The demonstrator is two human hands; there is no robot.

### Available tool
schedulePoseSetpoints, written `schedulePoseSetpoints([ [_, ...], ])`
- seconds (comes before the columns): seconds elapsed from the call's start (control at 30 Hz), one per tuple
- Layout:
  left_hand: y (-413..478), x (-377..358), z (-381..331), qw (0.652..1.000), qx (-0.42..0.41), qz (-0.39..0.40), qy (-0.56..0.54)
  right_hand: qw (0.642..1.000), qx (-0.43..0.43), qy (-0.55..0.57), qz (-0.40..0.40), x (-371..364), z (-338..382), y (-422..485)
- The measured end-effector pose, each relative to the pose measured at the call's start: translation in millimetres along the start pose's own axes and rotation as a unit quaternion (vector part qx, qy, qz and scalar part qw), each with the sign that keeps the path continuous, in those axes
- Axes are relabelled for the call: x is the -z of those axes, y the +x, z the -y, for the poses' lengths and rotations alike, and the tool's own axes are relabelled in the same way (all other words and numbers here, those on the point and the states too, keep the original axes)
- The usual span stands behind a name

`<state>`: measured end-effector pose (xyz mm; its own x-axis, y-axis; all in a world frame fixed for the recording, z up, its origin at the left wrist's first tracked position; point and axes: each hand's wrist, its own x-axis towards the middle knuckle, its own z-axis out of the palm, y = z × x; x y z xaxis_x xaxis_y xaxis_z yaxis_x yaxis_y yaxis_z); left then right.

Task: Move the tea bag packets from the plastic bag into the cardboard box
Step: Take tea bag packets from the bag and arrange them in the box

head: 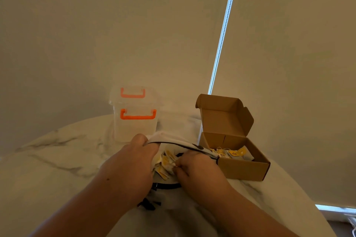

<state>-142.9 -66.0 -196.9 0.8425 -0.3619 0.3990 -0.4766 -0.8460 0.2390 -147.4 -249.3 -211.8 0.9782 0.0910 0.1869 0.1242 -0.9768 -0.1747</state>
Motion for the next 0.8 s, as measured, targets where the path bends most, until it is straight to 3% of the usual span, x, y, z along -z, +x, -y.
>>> schedulePoseSetpoints([
  [0.07, -0.1, 1.8, -0.4, 1.0, -0.004, 0.001, -0.005, 0.996, 0.023, 0.06, -0.056, 6.1, 2.7, -13.8],
  [0.23, 0.8, 6.7, 1.3, 1.0, -0.001, 0.009, -0.015, 0.962, 0.059, 0.245, -0.101, 26.9, 9.0, -37.4],
  [0.37, 0.9, 7.5, 1.1, 1.0, -0.002, 0.013, -0.007, 0.916, 0.022, 0.348, -0.199, 53.8, -1.0, -47.6],
  [0.47, 1.5, 7.6, 1.9, 1.0, -0.003, 0.015, -0.01, 0.886, -0.045, 0.339, -0.312, 71.6, -30.6, -42.2],
  [0.57, 1.6, 6.4, 2.4, 1.0, -0.001, 0.021, -0.008, 0.888, -0.112, 0.228, -0.384, 72.3, -72.9, -29.2],
  [0.63, 1.6, 5.6, 2.4, 1.0, -0.002, 0.022, -0.004, 0.904, -0.144, 0.17, -0.364, 62.6, -98.3, -18.2],
  [0.73, 1.1, 5.1, 1.7, 0.999, -0.003, 0.031, -0.01, 0.953, -0.207, 0.084, -0.206, 42.4, -118.5, -3.5],
  [0.8, 0.9, 5.2, 2.2, 0.999, 0.002, 0.032, -0.016, 0.961, -0.224, 0.076, -0.142, 34.5, -121.7, 1.1],
])
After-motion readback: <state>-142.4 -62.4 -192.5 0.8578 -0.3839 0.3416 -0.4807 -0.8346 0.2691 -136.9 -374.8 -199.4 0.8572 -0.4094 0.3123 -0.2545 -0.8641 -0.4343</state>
